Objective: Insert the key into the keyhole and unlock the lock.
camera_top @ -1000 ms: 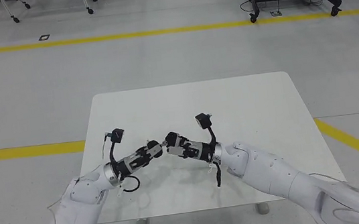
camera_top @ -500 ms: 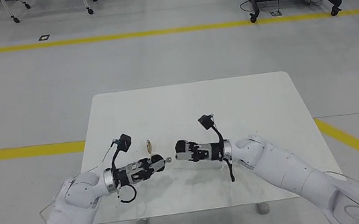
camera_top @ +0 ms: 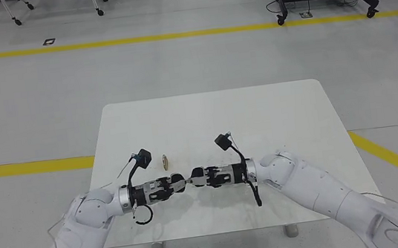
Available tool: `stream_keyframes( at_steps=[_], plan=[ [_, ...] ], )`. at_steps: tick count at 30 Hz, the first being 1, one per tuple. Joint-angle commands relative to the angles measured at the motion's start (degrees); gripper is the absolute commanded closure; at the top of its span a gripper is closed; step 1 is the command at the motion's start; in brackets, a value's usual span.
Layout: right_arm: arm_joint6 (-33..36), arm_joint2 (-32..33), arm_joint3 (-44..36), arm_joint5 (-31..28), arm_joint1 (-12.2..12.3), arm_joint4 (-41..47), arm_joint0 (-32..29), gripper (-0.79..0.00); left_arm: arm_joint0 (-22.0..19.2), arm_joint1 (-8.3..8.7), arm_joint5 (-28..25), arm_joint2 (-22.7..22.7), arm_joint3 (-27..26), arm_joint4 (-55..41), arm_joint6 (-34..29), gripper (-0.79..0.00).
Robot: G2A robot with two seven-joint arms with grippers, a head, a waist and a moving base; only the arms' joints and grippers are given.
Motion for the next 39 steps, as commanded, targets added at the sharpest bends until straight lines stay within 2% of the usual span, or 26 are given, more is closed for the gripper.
stream_keyframes(
  at_steps=[1, 5, 8, 11, 17, 18, 19, 26, 29, 32, 35, 37, 39],
  plan=[
    [0.30, 0.15, 0.00, 0.43, -0.19, -0.06, -0.11, -0.246, -0.23, 0.06, -0.16, 0.37, 0.11, -0.03, -0.03, 0.000],
    [0.93, 0.37, 0.33, 0.96, -0.63, -0.21, -0.13, -0.219, -0.53, 0.19, -0.56, 0.96, 0.34, -0.22, 0.01, 0.000],
    [1.40, 0.61, 0.58, 0.89, -0.93, -0.13, -0.16, -0.089, -0.72, 0.29, -0.71, 1.34, 0.53, -0.34, 0.17, 0.000],
    [1.91, 0.85, 0.84, 0.95, -1.20, 0.08, -0.27, 0.000, -1.02, 0.40, -0.79, 1.69, 0.76, -0.31, 0.21, 0.000],
    [2.85, 1.20, 1.50, 1.22, -1.82, 0.56, -0.34, 0.000, -1.82, 0.54, -0.82, 2.44, 1.54, -0.45, 0.59, 0.000],
    [2.88, 1.33, 1.63, 1.04, -1.91, 0.65, -0.39, 0.000, -1.89, 0.55, -0.64, 2.55, 1.71, -0.59, 0.87, -0.486],
    [2.79, 1.58, 1.83, 0.71, -1.94, 0.76, -0.44, 0.000, -2.04, 0.57, -0.62, 2.60, 1.76, -0.46, 1.11, -0.785],
    [0.10, 6.02, 3.90, -4.49, -0.77, 0.38, -2.12, 0.000, -1.45, 0.73, -1.94, 0.87, 1.93, -2.08, 7.57, -0.785],
    [-2.00, 9.22, 4.45, -6.64, 0.37, -0.69, -3.40, 0.000, -0.93, 0.82, 0.46, -0.92, 0.21, 4.07, 12.67, -0.785],
    [-4.12, 13.22, 4.07, -8.60, 1.85, -2.11, -4.98, 0.000, 0.54, 0.69, 7.52, -2.62, -3.79, 16.97, 21.59, -0.785],
    [-6.64, 17.92, 1.51, -8.98, 3.46, -4.33, -7.10, 0.000, 2.72, 0.49, 16.94, -2.69, -8.56, 32.58, 29.63, -0.785],
    [-8.76, 21.12, -1.16, -8.98, 4.43, -6.29, -9.16, 0.000, 3.62, 0.28, 23.71, -1.81, -10.91, 41.67, 33.43, -0.785],
    [-11.21, 24.35, -3.59, -8.98, 5.27, -8.21, -11.30, 0.000, 4.00, -0.05, 29.15, -0.54, -11.82, 46.05, 34.82, -0.785]
  ],
)
